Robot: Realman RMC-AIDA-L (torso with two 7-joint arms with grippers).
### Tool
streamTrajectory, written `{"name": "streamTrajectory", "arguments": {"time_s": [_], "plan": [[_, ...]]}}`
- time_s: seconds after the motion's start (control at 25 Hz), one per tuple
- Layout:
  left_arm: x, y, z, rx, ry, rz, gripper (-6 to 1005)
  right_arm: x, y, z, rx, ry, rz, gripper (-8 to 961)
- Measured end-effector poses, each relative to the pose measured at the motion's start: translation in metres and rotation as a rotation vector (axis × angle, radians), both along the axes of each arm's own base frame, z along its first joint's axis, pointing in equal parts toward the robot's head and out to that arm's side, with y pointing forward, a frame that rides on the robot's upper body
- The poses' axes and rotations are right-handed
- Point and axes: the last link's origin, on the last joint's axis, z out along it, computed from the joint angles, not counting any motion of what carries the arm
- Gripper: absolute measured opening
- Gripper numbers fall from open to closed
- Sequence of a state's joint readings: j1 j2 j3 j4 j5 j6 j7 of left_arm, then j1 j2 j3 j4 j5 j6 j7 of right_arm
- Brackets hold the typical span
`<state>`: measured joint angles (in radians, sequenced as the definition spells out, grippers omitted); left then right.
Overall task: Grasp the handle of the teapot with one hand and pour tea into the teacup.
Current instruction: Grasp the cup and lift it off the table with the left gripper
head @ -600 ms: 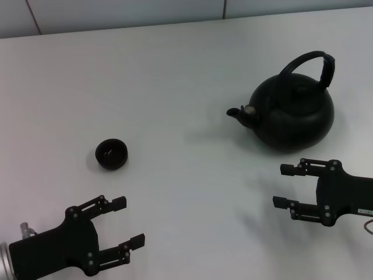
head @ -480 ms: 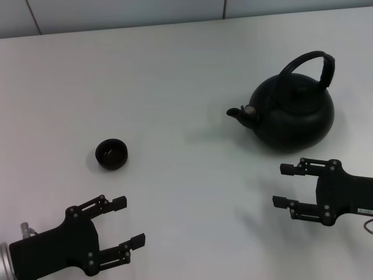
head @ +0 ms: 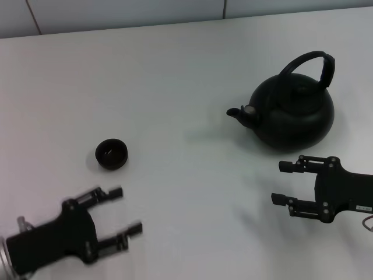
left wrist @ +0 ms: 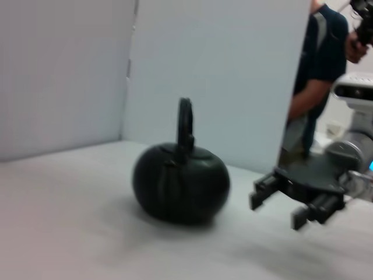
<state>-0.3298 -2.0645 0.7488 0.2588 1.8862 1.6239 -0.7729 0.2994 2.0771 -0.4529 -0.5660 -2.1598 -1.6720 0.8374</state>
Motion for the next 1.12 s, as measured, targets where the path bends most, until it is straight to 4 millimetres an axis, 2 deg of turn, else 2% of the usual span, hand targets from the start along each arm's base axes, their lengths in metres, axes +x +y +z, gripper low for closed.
{"name": "streamTrajectory", "arguments": {"time_s": [0.08, 0.16, 0.32, 0.36, 0.44, 0.68, 1.12], "plan": [[0.000, 0.000, 0.000, 0.000, 0.000, 0.000, 796, 0.000, 0.001, -0.001, 0.003, 0.003, -0.004, 656], [-0.003, 0.018, 0.012, 0.186, -0.056, 0.093, 796, 0.000, 0.001, -0.002, 0.003, 0.008, -0.008, 656], [-0.005, 0.022, 0.015, 0.224, -0.055, 0.108, 795, -0.001, 0.002, -0.002, 0.004, 0.010, -0.009, 656], [-0.010, 0.032, 0.023, 0.314, -0.055, 0.156, 795, -0.001, 0.002, -0.002, 0.005, 0.011, -0.008, 656], [-0.010, 0.034, 0.025, 0.349, -0.066, 0.162, 794, -0.002, 0.004, -0.002, 0.008, 0.012, -0.005, 656], [-0.009, 0.033, 0.023, 0.357, -0.063, 0.147, 793, -0.004, 0.007, -0.002, 0.009, 0.013, 0.004, 656], [-0.027, 0.035, 0.009, 0.345, 0.126, 0.153, 791, -0.006, 0.010, -0.001, 0.011, 0.012, 0.013, 657]]}}
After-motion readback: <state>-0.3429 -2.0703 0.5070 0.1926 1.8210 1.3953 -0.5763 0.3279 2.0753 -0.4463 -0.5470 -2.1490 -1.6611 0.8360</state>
